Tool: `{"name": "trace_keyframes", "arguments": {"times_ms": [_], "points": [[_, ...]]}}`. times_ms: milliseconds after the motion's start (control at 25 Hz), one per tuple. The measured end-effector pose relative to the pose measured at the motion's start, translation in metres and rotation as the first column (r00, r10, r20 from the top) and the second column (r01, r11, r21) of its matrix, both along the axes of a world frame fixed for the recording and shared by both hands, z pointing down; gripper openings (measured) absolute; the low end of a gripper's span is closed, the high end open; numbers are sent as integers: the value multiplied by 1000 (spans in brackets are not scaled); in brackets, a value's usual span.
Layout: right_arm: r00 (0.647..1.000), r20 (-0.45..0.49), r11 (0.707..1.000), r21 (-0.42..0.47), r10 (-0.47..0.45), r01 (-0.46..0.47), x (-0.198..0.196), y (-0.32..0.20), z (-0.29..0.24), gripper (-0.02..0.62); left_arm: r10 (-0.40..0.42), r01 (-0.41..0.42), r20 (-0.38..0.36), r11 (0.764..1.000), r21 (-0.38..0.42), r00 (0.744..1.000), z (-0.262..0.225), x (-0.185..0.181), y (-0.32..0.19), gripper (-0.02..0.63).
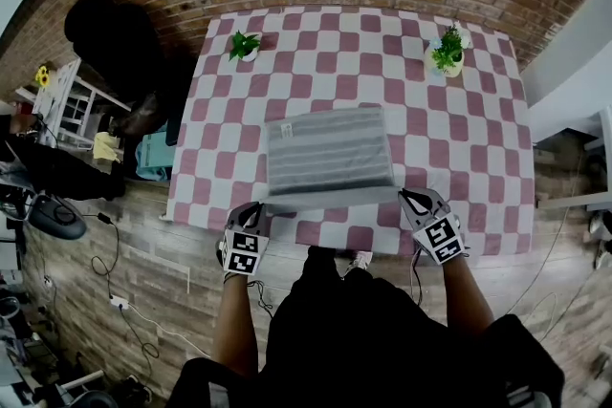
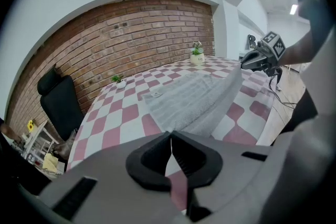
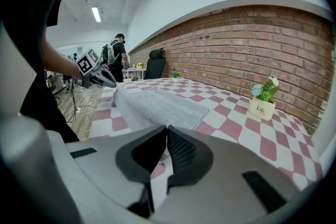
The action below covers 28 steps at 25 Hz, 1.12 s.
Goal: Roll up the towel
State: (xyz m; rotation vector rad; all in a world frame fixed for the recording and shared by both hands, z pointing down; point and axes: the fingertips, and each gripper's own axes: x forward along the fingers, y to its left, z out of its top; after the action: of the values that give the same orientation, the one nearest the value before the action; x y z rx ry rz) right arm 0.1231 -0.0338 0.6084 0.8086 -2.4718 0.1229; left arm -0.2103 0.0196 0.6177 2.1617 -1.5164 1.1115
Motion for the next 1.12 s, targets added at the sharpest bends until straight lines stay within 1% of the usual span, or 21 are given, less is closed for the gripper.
{"name": "trace_keyframes", "arguments": {"times_ms": [80, 200, 480, 800, 920, 1120], "points": [[1000, -6, 1000, 14, 5, -5, -4, -12, -2, 8, 3, -3, -3, 1000, -6, 1000, 1, -3, -10, 6], [1000, -14, 1000, 23, 15, -15, -8, -26, -2, 8, 22, -22, -1, 1000, 18, 1000, -4, -5, -28, 6], [999, -25, 998, 31, 48, -47, -16, -59, -4, 8, 33, -33, -3, 999, 31, 999, -6, -15, -64, 6], [997, -30, 996, 45, 76, -75, -21, -90, -7, 8, 59, -59, 0, 998, 17, 998, -6, -21, -99, 6], [995, -31, 995, 46, 90, -89, -24, -103, -6, 8, 74, -74, 1, 997, 26, 997, -7, -24, -113, 6], [994, -17, 994, 21, 104, -103, -28, -127, -5, 8, 70, -70, -7, 997, 10, 998, 0, -30, -134, 6]]}}
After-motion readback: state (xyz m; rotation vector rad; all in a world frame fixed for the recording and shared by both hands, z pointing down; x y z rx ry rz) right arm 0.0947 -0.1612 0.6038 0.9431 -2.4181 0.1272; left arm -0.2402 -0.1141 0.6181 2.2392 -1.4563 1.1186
